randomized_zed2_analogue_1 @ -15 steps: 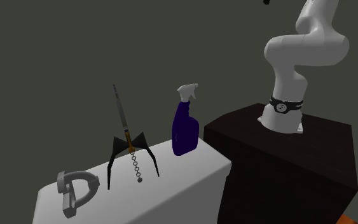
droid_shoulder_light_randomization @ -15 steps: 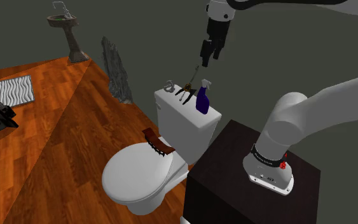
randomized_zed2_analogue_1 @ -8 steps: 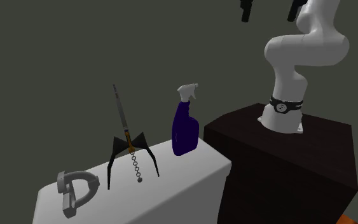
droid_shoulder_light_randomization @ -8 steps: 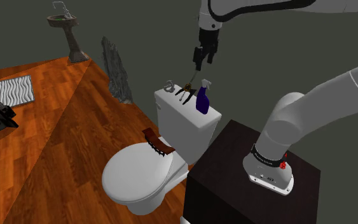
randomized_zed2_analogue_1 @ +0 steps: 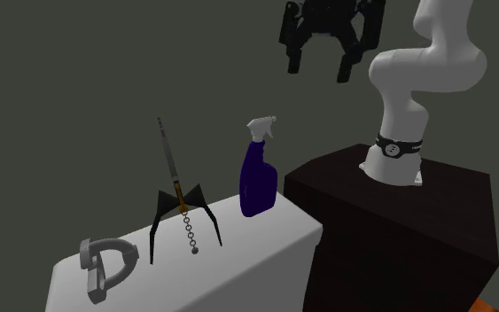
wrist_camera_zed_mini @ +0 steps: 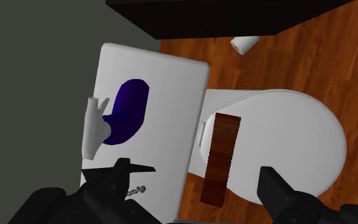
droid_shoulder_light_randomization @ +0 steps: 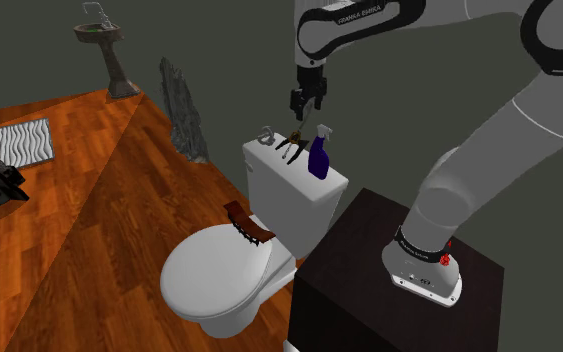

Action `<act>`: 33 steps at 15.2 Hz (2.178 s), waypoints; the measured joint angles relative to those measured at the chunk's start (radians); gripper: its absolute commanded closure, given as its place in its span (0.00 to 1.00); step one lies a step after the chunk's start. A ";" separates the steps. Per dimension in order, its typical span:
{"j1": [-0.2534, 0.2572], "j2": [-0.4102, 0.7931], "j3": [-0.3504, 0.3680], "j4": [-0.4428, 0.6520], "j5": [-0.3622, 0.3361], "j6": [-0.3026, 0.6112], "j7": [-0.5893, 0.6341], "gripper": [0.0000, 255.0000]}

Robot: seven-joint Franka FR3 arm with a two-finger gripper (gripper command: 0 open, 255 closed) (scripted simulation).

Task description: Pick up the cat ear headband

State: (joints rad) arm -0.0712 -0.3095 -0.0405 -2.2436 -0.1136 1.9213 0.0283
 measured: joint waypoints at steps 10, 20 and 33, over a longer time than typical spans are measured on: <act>-0.058 0.364 -0.053 0.175 -0.047 0.117 0.018 0.00; -0.112 0.747 -0.099 0.484 -0.052 0.122 0.028 0.00; -0.149 0.973 -0.116 0.636 -0.046 0.166 0.039 1.00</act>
State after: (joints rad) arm -0.2199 0.6637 -0.1562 -1.6077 -0.1595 2.0877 0.0672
